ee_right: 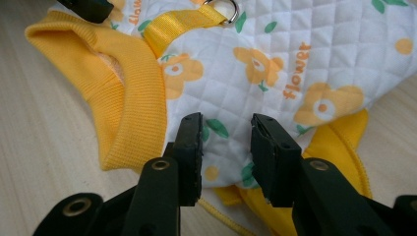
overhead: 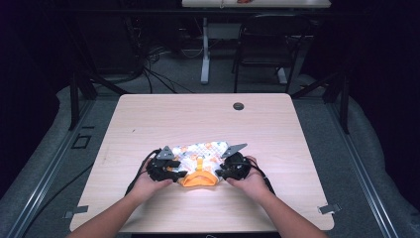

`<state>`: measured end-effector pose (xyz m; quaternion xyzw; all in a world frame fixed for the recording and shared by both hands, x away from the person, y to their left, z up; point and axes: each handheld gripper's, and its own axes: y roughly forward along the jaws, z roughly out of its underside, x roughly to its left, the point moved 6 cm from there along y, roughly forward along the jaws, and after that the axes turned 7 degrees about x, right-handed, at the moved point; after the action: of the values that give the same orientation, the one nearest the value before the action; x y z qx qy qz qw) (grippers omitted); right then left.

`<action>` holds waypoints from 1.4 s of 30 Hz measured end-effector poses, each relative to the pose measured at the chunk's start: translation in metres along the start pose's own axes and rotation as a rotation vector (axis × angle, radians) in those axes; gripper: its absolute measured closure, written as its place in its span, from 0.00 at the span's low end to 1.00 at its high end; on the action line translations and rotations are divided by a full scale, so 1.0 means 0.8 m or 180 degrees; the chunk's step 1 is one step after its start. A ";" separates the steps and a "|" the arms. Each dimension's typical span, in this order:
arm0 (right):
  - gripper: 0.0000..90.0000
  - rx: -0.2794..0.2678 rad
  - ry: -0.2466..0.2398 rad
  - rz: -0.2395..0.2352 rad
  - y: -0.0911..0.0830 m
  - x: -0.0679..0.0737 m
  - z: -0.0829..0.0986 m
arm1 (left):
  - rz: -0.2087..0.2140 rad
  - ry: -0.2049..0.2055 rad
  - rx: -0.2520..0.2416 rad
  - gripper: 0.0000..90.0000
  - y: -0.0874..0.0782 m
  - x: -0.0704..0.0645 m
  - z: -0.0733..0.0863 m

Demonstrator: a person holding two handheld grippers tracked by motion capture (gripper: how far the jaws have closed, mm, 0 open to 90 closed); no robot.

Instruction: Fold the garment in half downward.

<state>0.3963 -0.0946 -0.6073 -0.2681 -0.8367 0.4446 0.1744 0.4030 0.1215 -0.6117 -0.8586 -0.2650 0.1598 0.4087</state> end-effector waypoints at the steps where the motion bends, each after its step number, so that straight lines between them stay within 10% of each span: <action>1: 0.72 0.0004 0.0010 0.0020 0.001 -0.002 -0.002 | 0.0011 -0.0016 0.0015 0.54 0.001 0.002 -0.001; 42: 0.70 -0.0108 0.0304 0.0200 0.011 -0.047 -0.029 | -0.0144 -0.0226 -0.0128 0.56 0.016 0.039 -0.034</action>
<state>0.4413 -0.0983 -0.6040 -0.3180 -0.8261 0.4222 0.1955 0.4460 0.1161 -0.6070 -0.8542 -0.3019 0.1755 0.3852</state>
